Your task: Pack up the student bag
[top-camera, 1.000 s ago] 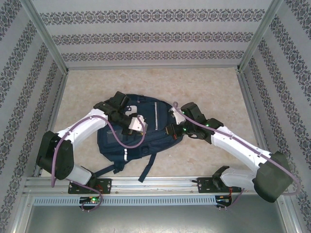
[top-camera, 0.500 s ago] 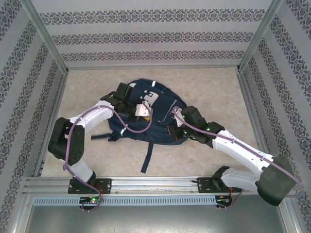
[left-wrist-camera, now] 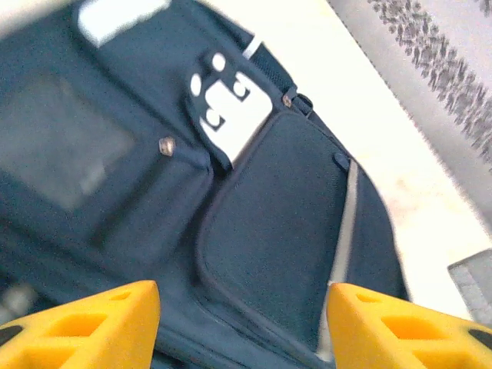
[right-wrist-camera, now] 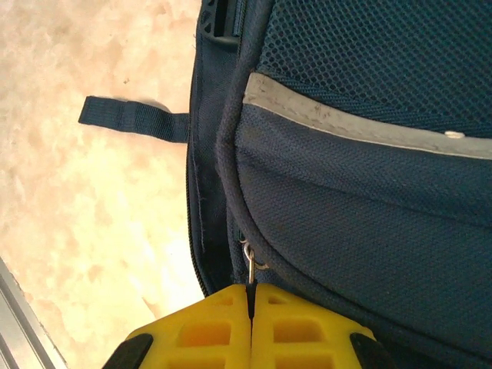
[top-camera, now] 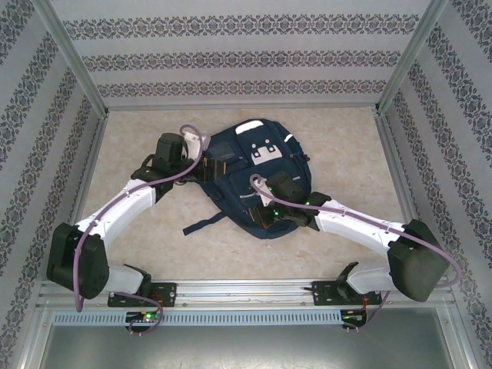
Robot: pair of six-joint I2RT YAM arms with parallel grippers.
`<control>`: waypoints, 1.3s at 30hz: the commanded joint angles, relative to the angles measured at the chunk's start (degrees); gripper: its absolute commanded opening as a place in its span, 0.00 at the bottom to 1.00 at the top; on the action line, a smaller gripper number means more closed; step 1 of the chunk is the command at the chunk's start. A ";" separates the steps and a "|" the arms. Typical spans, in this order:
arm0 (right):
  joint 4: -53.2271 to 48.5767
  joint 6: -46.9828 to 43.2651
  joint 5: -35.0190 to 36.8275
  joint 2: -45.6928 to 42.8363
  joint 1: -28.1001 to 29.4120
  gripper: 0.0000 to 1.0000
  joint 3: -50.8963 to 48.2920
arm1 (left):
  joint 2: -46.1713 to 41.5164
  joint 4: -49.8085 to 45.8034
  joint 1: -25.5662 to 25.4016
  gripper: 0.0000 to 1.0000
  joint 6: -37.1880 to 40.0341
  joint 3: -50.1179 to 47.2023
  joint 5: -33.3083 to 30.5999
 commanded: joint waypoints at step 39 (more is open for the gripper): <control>2.36 4.73 12.47 8.06 10.10 0.27 -0.34 | 6.48 -13.55 -16.91 0.00 -37.55 -0.89 -7.84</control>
